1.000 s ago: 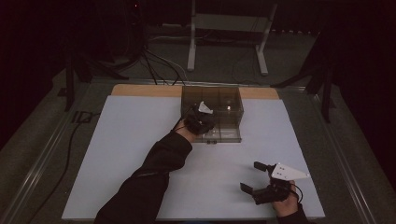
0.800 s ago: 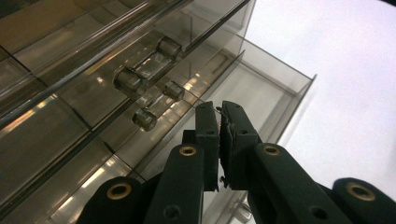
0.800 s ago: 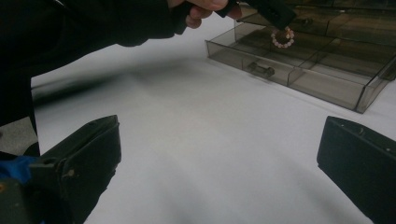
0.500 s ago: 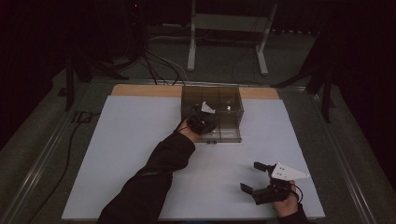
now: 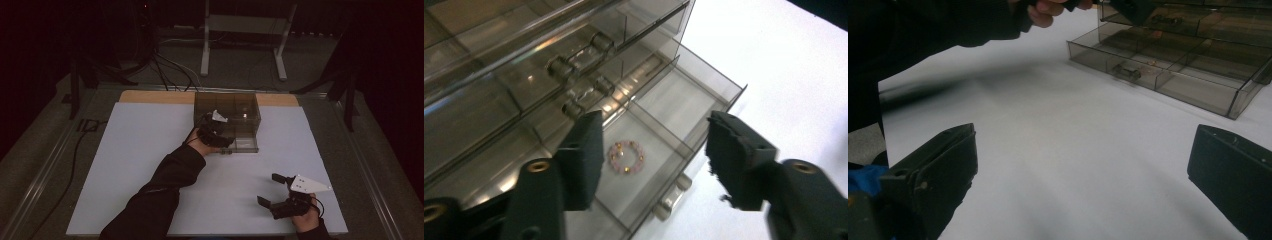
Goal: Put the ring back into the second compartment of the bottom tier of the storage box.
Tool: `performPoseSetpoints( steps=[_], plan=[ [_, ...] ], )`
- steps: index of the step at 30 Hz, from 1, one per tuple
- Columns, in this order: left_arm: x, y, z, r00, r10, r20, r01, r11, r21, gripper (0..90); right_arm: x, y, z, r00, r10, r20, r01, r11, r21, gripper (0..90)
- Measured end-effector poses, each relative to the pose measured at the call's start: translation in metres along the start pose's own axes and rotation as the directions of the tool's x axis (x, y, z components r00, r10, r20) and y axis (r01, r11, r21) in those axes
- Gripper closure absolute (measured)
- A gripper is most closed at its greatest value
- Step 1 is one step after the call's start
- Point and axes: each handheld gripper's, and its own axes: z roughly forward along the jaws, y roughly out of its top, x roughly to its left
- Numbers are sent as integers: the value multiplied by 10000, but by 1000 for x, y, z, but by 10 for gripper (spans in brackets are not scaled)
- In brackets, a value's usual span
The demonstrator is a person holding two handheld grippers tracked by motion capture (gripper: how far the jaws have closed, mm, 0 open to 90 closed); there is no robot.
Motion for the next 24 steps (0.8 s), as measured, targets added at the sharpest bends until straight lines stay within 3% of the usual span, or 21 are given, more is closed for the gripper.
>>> performPoseSetpoints(
  steps=[2,5,10,15,20,24],
  plan=[
    [-1,-1,-3,9999,-4,-108,7,9996,285,324,-1,0,1,10000,12,-3,-12,10000,40,0],
    [-4,-1,-8,9981,315,-535,-290,9985,468,275,-1,-1,1,10000,68,9,-68,10000,36,0],
    [-2,-2,-15,9976,-20,-697,59,9984,563,203,-2,-1,2,9999,122,9,-122,9999,52,0],
    [2,-4,-19,9987,-163,-489,194,9978,627,115,-4,-2,0,9997,230,57,-229,9997,-9,0],
    [8,-11,-29,9996,-273,11,272,9982,530,25,-6,-3,-2,9994,331,80,-331,9994,-64,0],
    [10,-16,-37,9995,-277,117,271,9985,471,14,-6,-3,-1,9996,281,56,-281,9996,-29,0]
  ],
)
